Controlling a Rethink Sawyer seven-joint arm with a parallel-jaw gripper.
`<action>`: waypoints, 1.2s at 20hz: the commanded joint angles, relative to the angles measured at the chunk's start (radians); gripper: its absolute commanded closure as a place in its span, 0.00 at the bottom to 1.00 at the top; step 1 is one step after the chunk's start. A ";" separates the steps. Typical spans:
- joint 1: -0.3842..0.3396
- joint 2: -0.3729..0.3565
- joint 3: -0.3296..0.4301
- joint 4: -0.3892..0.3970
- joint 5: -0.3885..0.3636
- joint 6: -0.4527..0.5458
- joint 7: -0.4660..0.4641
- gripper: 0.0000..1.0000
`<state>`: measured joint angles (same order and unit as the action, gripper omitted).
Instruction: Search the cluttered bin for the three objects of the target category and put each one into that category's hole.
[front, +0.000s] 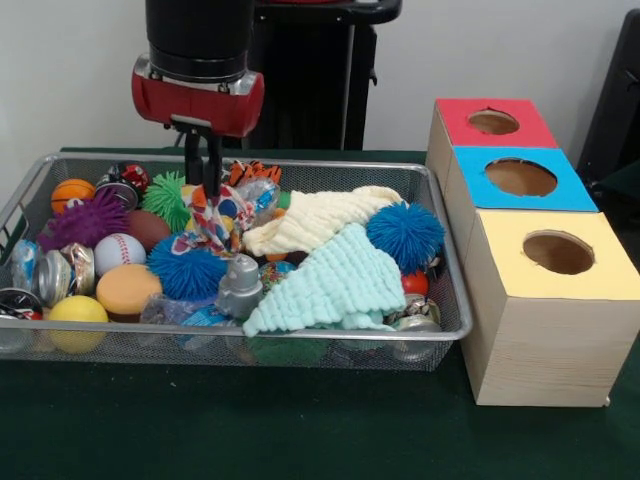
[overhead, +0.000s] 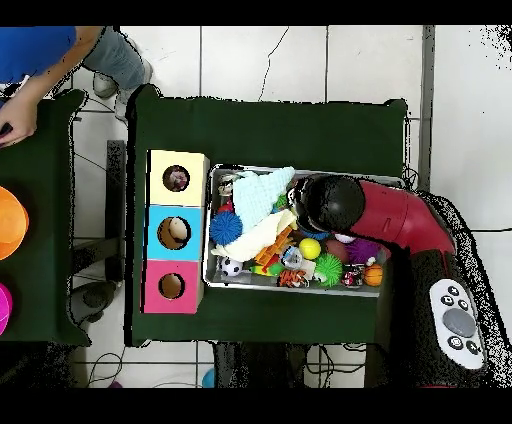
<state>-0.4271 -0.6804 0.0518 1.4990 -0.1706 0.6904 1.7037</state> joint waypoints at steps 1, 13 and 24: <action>0.024 0.017 0.020 -0.049 0.025 0.158 0.094 1.00; 0.100 -0.168 0.010 0.019 0.081 0.305 0.126 1.00; 0.168 -0.215 -0.019 -0.072 0.118 0.469 0.199 1.00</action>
<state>-0.2814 -0.8792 0.0364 1.4707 -0.0838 0.9875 1.7037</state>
